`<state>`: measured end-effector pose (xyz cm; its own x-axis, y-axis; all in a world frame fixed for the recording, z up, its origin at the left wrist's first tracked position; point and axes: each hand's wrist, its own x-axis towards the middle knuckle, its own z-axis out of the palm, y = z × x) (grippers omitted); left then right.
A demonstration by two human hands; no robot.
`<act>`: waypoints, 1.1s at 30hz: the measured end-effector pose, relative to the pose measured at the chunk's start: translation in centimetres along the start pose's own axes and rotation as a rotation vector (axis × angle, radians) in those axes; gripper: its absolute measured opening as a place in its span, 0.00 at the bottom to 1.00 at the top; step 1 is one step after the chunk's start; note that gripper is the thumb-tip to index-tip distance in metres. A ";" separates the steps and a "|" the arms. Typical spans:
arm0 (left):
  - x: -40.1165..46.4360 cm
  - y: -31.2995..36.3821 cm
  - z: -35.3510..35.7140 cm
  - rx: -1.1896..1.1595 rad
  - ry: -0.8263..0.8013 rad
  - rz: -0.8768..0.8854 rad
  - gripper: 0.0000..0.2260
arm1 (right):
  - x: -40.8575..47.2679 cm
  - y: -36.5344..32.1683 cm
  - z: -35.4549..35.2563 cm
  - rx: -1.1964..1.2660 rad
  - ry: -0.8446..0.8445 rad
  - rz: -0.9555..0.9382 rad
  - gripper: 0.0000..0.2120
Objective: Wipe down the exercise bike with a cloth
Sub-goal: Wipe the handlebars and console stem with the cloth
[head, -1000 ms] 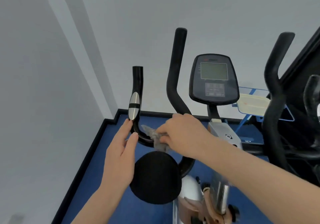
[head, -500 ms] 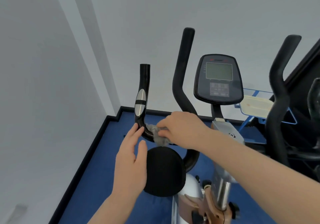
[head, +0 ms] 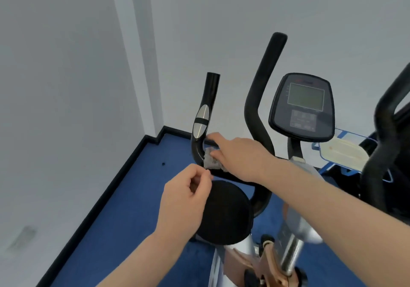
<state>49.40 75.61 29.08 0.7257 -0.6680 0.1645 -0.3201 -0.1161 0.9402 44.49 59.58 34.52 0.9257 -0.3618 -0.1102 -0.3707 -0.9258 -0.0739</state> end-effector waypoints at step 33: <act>-0.6 -1.3 -0.4 0.070 0.032 0.120 0.06 | 0.7 -0.9 0.9 0.432 0.253 -0.003 0.09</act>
<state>49.61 76.43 27.91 0.6979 -0.6569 0.2853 -0.4469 -0.0881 0.8903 45.44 60.28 33.58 0.8963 -0.4238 0.1303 -0.3158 -0.8165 -0.4834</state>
